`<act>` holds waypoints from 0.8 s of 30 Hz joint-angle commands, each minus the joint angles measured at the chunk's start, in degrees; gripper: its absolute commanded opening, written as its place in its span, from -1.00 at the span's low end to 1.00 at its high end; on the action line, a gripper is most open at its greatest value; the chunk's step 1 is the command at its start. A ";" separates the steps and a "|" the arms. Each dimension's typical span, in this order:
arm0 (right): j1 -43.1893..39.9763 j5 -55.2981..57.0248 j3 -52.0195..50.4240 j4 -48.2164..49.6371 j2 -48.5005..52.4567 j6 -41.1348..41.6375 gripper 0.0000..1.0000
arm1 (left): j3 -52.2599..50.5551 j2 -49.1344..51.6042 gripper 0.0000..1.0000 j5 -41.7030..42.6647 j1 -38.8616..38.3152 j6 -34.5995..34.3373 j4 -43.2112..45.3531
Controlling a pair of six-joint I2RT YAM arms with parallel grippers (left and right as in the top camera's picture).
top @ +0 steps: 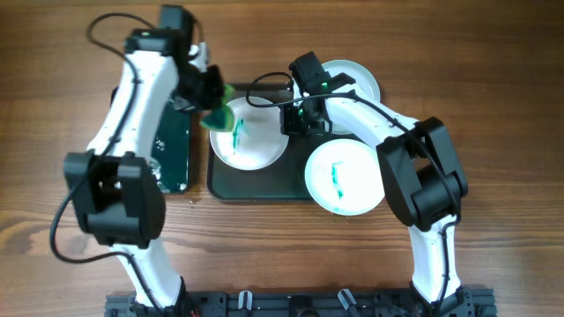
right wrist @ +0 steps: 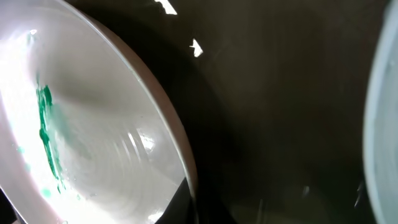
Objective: Clean dirty plates on tray and stack at the side
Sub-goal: 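Grasp the green-yellow sponge from the black tray with the left gripper, then scrub the left plate with the sponge while the right gripper holds it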
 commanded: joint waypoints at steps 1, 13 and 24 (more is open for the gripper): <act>-0.63 1.73 0.09 -0.96 2.91 -0.42 -0.91 | -0.96 4.72 -0.92 -3.41 -3.21 -4.11 0.87; -3.10 -8.48 -0.85 -1.07 2.91 -7.13 -0.91 | -1.62 16.17 -0.92 -4.09 -6.32 -2.69 2.47; -4.96 -12.52 -1.68 -0.63 3.37 -8.59 -0.91 | -3.39 16.35 -0.92 11.13 -10.54 4.70 10.03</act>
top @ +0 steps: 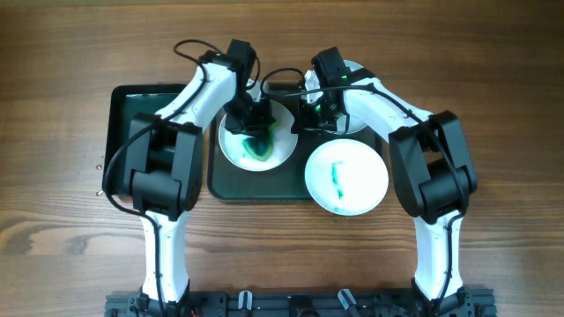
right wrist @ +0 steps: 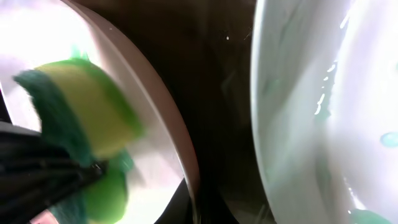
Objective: Clean dirty plates on tray and stack at the side
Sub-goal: 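Scrub the left plate with the sponge while the right gripper holds it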
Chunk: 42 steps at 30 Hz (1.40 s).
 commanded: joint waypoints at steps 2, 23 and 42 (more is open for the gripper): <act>0.42 -2.08 -0.85 0.22 2.47 -0.52 -0.91 | 1.25 2.19 -0.92 -9.44 0.24 -8.87 2.10; 0.42 -2.08 -0.85 0.52 2.49 -0.39 -0.91 | -5.64 0.94 -0.92 6.82 -6.95 -4.13 -3.17; 0.42 -2.03 -0.87 0.37 2.56 -0.48 -0.92 | -2.51 -0.37 -0.92 -35.26 -2.43 -26.36 10.80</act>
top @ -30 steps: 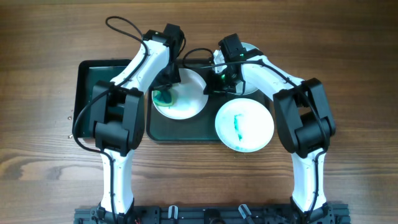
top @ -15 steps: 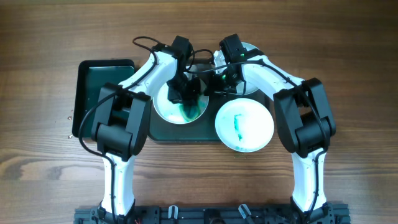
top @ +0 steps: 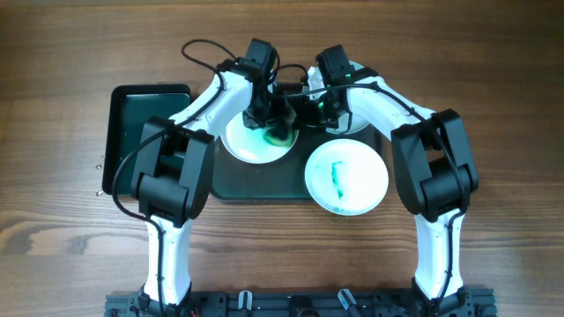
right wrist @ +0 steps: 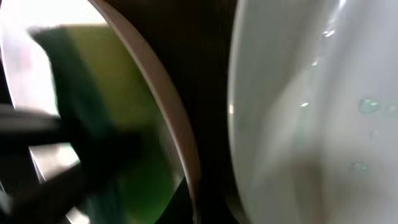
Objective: Clean dirty plates on tray and stack at the side
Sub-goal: 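Scrub the left plate with the sponge while the right gripper holds it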
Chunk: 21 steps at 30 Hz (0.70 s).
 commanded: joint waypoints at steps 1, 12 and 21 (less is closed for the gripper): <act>1.42 -1.16 -0.94 -1.22 2.05 -0.15 -0.91 | -0.20 1.03 -0.92 -27.78 1.79 -7.13 -4.17; 1.42 -1.01 -0.94 -1.03 2.08 -0.07 -0.92 | -0.22 1.05 -0.92 2.91 1.79 11.23 -16.72; 1.42 -1.01 -0.94 -1.07 2.08 -0.09 -0.91 | -0.22 1.05 -0.92 11.26 2.12 14.93 -6.86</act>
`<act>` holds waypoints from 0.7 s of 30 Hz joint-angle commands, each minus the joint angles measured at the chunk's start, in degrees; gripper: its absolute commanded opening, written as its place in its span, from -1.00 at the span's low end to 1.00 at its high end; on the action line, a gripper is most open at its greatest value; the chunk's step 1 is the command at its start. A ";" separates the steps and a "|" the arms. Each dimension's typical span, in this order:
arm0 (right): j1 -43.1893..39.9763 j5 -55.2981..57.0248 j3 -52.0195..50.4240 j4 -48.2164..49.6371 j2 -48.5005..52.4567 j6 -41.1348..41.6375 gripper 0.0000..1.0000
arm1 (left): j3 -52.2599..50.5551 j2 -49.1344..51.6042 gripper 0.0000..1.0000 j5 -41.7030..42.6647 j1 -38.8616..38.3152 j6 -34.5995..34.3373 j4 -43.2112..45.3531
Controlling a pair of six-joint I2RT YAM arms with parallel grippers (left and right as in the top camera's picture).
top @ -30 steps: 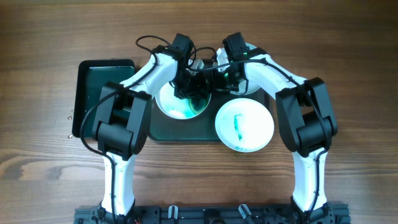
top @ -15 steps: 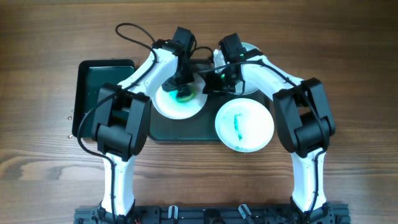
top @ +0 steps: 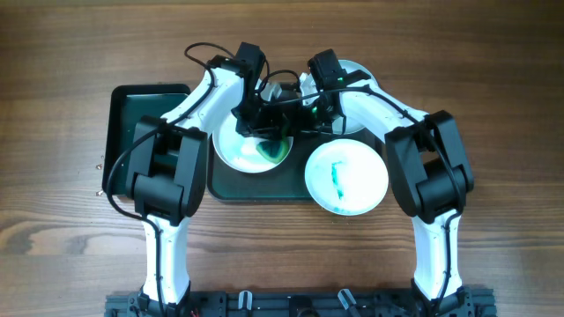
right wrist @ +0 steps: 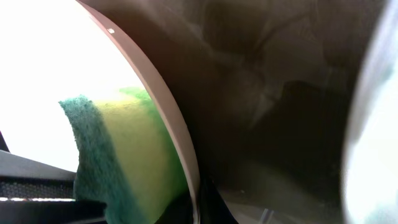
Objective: Clean dirty plates on tray and stack at the side
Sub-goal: 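Scrub the left plate with the sponge while the right gripper holds it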
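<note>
On the dark tray (top: 264,183) lies a white plate (top: 236,151) with a green smear at its lower right. My left gripper (top: 257,130) is shut on a yellow-green sponge (right wrist: 127,155) pressed on that plate. My right gripper (top: 298,118) is shut on the plate's right rim (right wrist: 177,134), its jaws low in the right wrist view. A second plate (top: 346,176) with a green streak sits on the tray's right end.
A third white plate (top: 359,77) lies behind the right arm at the tray's far right, also showing as a blurred plate edge (right wrist: 373,130). A dark green tray (top: 141,123) stands at the left. Both arms cross over the middle tray.
The left gripper and sponge have shifted slightly left and back on the plate. A green smear now shows at the plate's lower right. The right gripper still grips the rim.
First the left gripper held the sponge at the plate's left edge, the plate bore a green streak, and the right gripper held its rim. Then the sponge was on the plate's middle, later on its right part. Now the streak is a smear.
</note>
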 commanded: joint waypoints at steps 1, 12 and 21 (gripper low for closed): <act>-0.28 0.70 -0.87 0.04 1.92 0.17 -0.91 | -0.35 1.33 -0.92 -8.98 0.24 -8.57 4.55; 0.11 1.18 -0.87 -0.07 1.92 0.24 -0.91 | -0.35 -1.20 -0.92 -44.85 3.19 -27.85 -3.41; -0.02 1.16 -0.87 0.26 1.92 0.31 -0.92 | -0.35 -1.20 -0.92 0.83 1.84 1.75 -8.00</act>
